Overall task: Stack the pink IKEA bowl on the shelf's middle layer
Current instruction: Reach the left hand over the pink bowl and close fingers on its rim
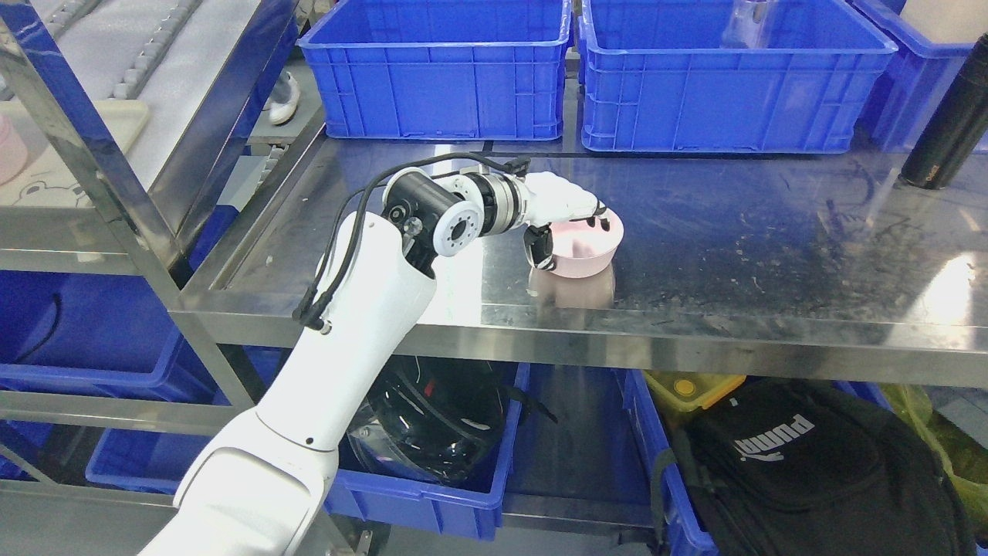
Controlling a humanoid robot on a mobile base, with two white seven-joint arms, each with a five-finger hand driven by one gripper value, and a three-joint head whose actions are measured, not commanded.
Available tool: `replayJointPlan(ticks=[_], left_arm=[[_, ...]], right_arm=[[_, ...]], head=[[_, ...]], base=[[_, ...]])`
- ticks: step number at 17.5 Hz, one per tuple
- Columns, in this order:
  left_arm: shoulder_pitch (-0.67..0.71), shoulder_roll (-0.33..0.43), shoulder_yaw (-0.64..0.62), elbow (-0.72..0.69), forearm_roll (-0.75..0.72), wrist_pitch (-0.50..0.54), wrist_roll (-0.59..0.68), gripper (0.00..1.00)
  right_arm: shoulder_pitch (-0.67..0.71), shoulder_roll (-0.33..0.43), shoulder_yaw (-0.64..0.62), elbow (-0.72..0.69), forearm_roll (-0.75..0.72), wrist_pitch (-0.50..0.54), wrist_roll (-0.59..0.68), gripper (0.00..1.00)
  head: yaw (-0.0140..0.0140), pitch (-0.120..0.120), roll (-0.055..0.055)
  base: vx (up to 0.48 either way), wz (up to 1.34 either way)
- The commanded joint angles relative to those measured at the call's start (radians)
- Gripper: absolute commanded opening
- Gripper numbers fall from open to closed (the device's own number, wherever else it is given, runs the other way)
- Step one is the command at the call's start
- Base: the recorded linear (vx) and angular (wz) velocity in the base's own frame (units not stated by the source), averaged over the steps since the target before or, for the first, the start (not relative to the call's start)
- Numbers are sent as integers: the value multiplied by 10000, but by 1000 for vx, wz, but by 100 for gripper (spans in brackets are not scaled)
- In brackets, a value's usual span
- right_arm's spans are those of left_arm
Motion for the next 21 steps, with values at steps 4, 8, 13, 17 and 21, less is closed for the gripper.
replayJointPlan(ticks=[4, 8, 13, 17, 21], left_arm=[[-75, -3, -147, 1319, 33, -140, -4, 57], [-60, -3, -40, 1520, 95, -661, -4, 41], [-44, -3, 1001, 1428, 370, -1842, -65, 3], [-29, -3, 2517, 893, 1012, -2883, -142, 0], [63, -3, 3915, -118, 2165, -4144, -280, 0]], right_arm=[[215, -175, 0, -175, 0, 4, 7, 100], [215, -175, 0, -175, 0, 4, 7, 100], [215, -175, 0, -175, 0, 4, 7, 100], [215, -175, 0, -175, 0, 4, 7, 100], [215, -175, 0, -175, 0, 4, 7, 100]], head=[[0, 0, 0], [0, 0, 0], [0, 0, 0], [0, 0, 0], [0, 0, 0]], base=[[0, 0], [0, 0], [0, 0], [0, 0], [0, 0]])
